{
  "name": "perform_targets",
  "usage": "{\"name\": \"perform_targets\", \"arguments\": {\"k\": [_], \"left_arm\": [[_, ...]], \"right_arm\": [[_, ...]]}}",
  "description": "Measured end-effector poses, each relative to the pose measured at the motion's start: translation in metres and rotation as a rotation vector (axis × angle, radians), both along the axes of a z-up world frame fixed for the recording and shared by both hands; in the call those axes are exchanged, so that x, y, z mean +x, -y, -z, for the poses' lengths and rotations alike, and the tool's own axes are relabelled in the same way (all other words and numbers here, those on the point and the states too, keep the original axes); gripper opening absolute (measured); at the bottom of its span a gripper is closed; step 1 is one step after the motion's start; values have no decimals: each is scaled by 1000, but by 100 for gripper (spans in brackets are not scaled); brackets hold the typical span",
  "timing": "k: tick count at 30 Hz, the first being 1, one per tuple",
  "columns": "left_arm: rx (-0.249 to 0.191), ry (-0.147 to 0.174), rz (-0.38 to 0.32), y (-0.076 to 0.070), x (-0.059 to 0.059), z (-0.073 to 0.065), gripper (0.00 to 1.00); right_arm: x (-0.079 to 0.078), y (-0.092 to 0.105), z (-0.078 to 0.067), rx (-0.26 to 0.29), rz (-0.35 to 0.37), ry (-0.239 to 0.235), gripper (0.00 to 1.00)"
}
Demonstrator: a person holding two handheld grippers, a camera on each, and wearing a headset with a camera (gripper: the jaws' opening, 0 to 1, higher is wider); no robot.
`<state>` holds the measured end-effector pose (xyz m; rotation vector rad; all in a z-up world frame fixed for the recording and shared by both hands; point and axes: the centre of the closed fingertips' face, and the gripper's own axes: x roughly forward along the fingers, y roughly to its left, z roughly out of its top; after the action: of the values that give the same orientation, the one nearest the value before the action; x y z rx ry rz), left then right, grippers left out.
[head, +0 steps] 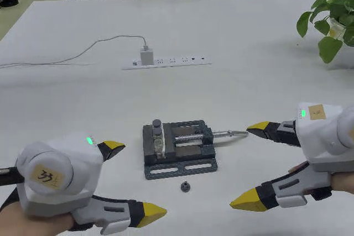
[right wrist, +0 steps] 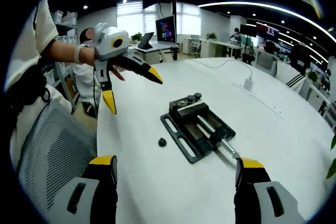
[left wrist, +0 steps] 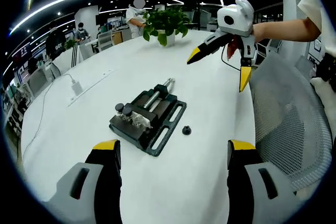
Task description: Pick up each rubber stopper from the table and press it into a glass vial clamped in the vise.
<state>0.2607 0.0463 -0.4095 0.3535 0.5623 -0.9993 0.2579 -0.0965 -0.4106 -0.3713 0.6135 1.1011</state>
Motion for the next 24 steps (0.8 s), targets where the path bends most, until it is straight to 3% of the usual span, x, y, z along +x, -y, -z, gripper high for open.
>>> {"name": "perform_targets", "arguments": {"k": [2,7,14,20,24], "left_arm": [[18,-18,39,3,-1,2,80],[55,-26,123,12,3,1,72],[153,-5,286,31,6,3,57],[213,-38,390,46,6,10,41],[266,-66,447,55,5,22,36]], "right_arm": [[-1,3,3,-1,16,0,93],[-1,10,7,-2,48,-3,93],[-5,12,8,4,64,-10,93],[-7,16,10,3,76,-14,92],[-8,20,11,4,89,-16,92]]}}
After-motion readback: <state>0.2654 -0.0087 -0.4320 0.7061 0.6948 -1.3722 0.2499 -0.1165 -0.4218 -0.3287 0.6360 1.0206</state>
